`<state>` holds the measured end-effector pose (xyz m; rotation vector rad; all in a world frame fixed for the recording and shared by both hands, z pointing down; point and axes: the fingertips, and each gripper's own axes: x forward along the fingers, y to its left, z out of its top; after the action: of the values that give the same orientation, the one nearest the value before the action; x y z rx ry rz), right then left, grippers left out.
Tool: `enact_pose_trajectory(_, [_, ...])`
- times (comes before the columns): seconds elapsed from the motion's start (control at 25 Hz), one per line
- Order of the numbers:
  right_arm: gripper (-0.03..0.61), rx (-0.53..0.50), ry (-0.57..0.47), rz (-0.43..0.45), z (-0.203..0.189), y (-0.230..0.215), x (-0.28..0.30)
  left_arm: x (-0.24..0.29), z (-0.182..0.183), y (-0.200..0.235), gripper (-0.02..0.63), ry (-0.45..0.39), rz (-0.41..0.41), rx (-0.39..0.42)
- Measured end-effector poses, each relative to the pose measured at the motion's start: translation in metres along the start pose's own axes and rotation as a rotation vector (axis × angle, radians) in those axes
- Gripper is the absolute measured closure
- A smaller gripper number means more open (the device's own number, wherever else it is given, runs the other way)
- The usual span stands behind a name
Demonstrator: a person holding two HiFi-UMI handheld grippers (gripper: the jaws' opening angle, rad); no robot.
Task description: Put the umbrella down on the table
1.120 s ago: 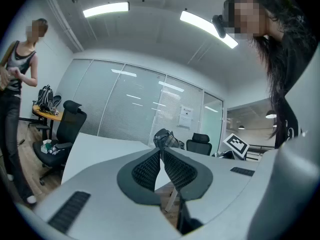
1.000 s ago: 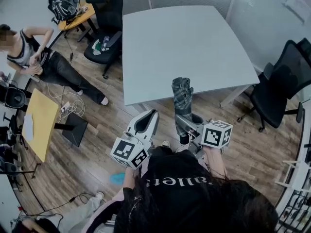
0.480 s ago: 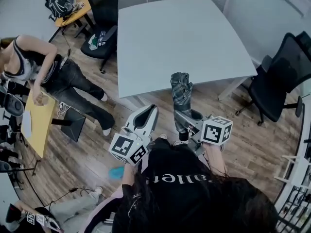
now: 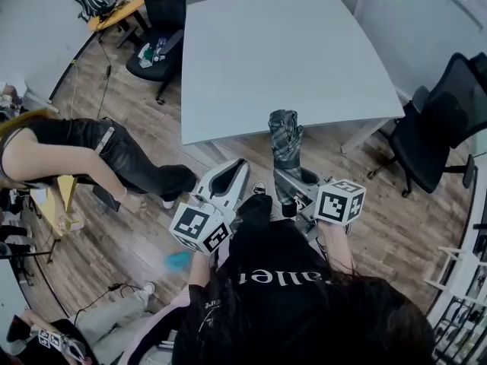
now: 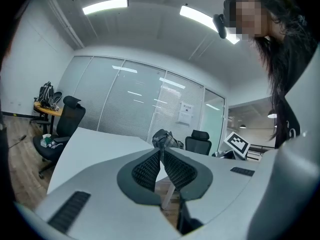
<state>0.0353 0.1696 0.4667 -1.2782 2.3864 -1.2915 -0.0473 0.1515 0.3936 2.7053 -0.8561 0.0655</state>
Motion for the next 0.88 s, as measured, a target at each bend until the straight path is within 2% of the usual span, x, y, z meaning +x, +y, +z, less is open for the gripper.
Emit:
enact_pose_trajectory(0.28, [0.373, 0.019, -0.001, 0.006, 0.012, -0.01, 0.02, 0.013, 0.0, 0.022, 0.572, 0.019, 0.011, -0.001])
enact_pose_trajectory(0.48, [0.373, 0.02, 0.012, -0.009, 0.028, -0.031, 0.037, 0.041, 0.004, 0.05, 0.572, 0.007, 0.016, -0.009])
enact_pose_trajectory(0.88, [0.373, 0.049, 0.045, -0.042, 0.088, -0.07, 0.11, 0.105, 0.032, 0.136, 0.572, 0.009, 0.018, -0.019])
